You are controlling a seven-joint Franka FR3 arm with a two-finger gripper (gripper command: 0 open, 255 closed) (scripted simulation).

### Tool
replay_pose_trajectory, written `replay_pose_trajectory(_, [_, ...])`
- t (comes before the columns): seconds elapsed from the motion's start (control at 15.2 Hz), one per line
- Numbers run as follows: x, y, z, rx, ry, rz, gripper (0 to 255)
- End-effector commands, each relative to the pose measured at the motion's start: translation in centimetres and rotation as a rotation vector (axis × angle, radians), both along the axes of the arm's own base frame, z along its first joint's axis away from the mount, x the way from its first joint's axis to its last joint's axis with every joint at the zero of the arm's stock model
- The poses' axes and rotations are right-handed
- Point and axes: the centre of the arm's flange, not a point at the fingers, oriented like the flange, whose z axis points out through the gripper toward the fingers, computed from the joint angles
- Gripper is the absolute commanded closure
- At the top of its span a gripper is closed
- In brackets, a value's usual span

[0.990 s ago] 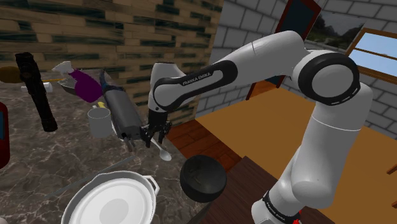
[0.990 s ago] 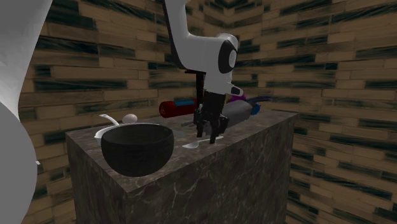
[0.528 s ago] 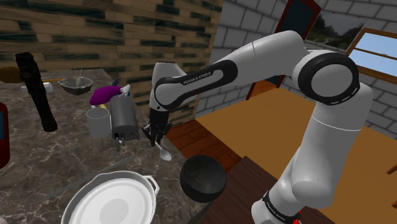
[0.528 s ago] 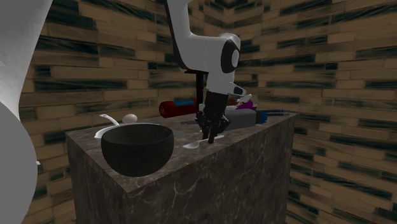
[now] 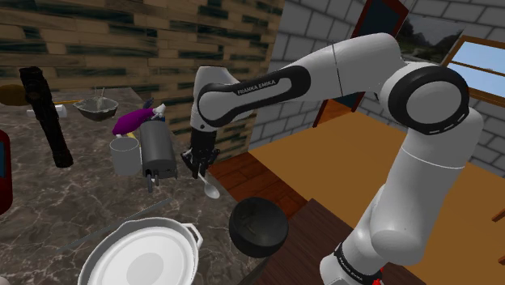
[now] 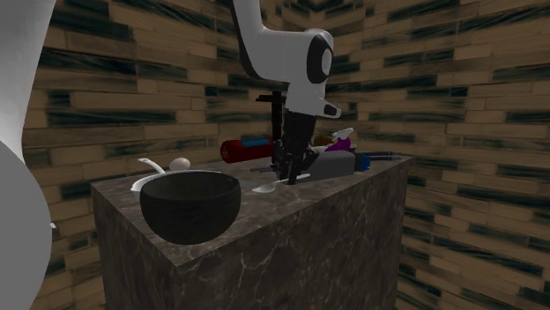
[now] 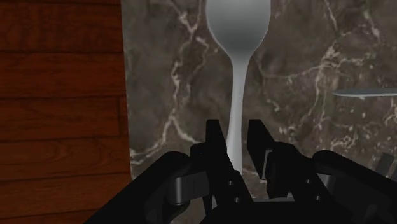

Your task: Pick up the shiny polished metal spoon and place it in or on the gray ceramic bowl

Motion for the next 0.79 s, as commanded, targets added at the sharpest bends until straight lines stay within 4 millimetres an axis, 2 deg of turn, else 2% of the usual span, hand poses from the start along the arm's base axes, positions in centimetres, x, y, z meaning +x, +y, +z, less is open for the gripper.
replay_pose_trajectory(0.0, [-0.1,0.0,1.1,0.000,0.000,0.000,255])
replay_pose_trajectory(0.73, [-0.1,0.0,6.9,0.000,0.000,0.000,255])
